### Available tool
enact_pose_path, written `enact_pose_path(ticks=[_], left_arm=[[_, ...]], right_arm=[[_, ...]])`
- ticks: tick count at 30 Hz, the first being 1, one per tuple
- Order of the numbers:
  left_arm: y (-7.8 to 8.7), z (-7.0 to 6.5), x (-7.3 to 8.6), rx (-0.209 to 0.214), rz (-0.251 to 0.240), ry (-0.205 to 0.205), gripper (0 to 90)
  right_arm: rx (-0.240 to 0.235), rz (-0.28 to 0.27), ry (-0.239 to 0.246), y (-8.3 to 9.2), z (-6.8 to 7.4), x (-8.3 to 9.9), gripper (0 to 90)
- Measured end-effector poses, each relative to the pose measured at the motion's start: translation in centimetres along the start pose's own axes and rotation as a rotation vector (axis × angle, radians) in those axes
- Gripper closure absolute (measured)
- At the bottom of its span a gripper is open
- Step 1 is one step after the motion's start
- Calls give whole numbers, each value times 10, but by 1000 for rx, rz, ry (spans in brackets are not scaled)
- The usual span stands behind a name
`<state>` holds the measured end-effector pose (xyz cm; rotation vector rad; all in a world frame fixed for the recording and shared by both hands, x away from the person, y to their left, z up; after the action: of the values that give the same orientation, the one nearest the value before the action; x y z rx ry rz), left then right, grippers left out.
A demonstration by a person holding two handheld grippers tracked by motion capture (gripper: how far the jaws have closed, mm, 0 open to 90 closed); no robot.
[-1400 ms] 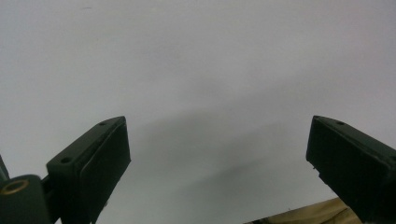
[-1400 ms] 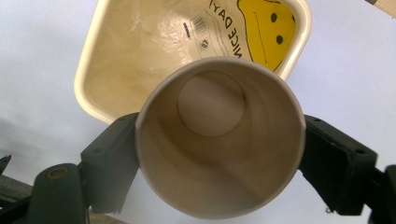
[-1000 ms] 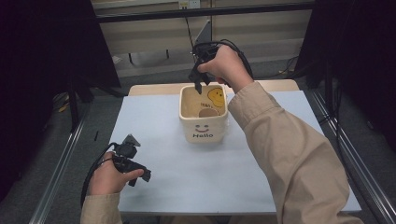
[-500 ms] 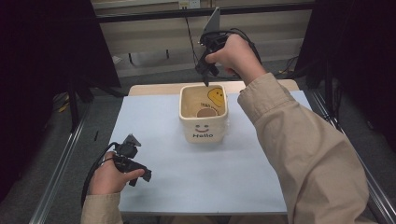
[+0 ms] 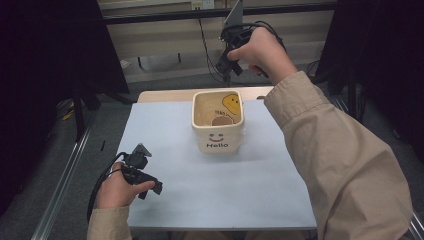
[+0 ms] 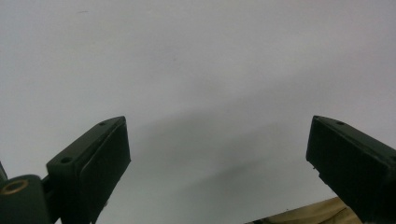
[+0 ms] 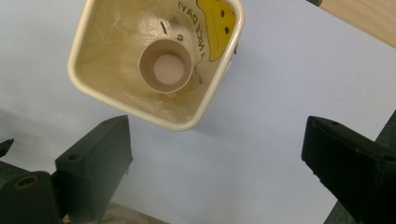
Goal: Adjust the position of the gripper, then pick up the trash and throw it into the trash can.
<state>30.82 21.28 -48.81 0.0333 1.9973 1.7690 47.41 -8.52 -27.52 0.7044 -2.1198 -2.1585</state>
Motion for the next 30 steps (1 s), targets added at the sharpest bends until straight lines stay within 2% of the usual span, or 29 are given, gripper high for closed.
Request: enact_pose_path(ticks=[2, 3, 5, 9, 14, 15, 16, 17, 19, 22, 23, 25, 30], left_arm=[[0, -2, 0, 8, 2, 7, 61], [0, 0, -1, -3, -1, -6, 61], [0, -2, 0, 7, 2, 7, 60], [0, 1, 0, -2, 1, -7, 61], [1, 0, -2, -3, -12, -1, 61], [1, 1, -2, -5, -11, -11, 61], [0, 0, -2, 0, -10, -1, 60], [0, 2, -2, -4, -6, -20, 60], [1, 0, -1, -1, -10, 6, 60], [2, 1, -2, -8, -16, -1, 61], [3, 1, -1, -1, -8, -14, 61], [2, 0, 0, -6, -14, 1, 60], [2, -1, 0, -5, -13, 4, 61]], right_arm=[[3, 2, -3, 1, 0, 1, 85], [4, -1, 4, 1, 0, 2, 84], [1, 1, 8, 3, -1, 4, 84], [1, -6, 6, 4, -2, 7, 80], [0, -7, 4, 1, -3, 9, 80], [-1, -13, 6, 1, -3, 9, 80], [-2, -10, 8, 0, -3, 11, 80], [-2, -9, 7, 0, -3, 12, 79], [4, -3, 12, -1, -4, 15, 79], [10, -9, 12, -1, -7, 21, 68], [7, -3, 10, -1, -7, 24, 69], [5, 2, 17, -3, -9, 30, 72], [12, -3, 15, -2, -17, 43, 71]])
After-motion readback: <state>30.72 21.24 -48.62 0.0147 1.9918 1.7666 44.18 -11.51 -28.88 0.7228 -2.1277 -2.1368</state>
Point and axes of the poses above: each handheld gripper's, and its own axes: y roughly backward along the jaws, x roughly out of its underside, z roughly to its left, the point moved 9 cm from there along -y, roughly forward along the jaws, and after that the axes turned 11 degrees about -z, right-handed, at the moved point
